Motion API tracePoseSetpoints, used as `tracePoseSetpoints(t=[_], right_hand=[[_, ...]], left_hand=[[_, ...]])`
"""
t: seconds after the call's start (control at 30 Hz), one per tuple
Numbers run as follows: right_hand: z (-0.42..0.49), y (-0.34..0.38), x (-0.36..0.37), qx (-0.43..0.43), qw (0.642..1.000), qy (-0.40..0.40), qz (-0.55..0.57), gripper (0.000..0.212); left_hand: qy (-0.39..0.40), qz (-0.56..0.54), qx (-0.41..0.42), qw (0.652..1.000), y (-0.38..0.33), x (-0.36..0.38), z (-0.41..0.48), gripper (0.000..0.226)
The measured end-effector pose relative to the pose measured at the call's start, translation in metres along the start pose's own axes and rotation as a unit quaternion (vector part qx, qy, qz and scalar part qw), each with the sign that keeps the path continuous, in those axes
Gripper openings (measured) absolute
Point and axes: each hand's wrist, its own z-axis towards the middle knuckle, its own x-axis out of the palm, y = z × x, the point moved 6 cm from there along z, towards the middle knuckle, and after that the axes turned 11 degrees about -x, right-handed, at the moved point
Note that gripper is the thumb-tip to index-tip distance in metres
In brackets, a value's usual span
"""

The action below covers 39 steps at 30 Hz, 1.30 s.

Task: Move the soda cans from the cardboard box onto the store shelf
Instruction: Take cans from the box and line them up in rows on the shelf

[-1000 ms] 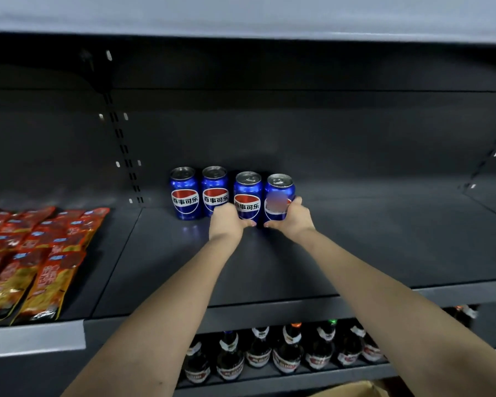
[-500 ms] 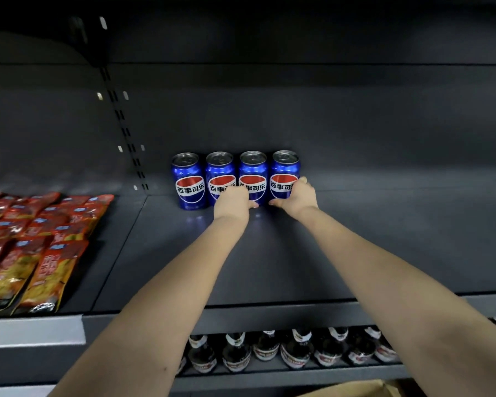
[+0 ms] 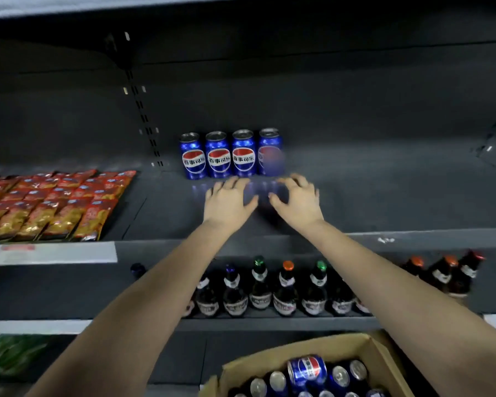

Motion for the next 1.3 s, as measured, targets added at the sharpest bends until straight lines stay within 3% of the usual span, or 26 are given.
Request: tracePoseSetpoints(t=[0.17,0.27,0.43,0.63,0.9,1.03,1.13,1.3], right_hand=[[-0.129,-0.005,-0.036,-0.172,0.974,-0.124,0.076,0.027],[-0.214,-0.037,-0.017,-0.222,0.972,-0.027,0.074,0.026],[-0.33,-0.118,0.041,-0.129,0.975,0.172,0.064,0.035],[-0.425,-0.19,0.095,-0.001,0.971,0.233,0.044,0.036],[-0.494,-0.239,0.207,0.096,0.927,0.361,0.034,0.053],[-0.508,-0.252,0.262,0.122,0.905,0.404,0.054,0.062],[-0.511,-0.26,0.302,0.124,0.896,0.424,0.041,0.063],[-0.503,-0.273,0.339,0.125,0.895,0.427,0.002,0.064]], left_hand=[[-0.154,-0.054,0.092,0.982,-0.048,-0.001,-0.133,0.039],[-0.156,-0.064,0.155,0.973,-0.076,0.051,-0.212,0.025],[-0.013,-0.053,0.107,0.993,-0.096,0.166,-0.301,0.03],[0.153,-0.039,0.036,0.987,-0.083,0.287,-0.376,0.035],[0.31,-0.013,-0.034,0.95,-0.04,0.41,-0.436,0.042],[0.325,-0.004,-0.06,0.944,-0.018,0.46,-0.428,0.053],[0.294,-0.003,-0.074,0.953,-0.006,0.494,-0.398,0.056],[0.251,0.033,-0.036,0.967,-0.007,0.536,-0.336,0.067]])
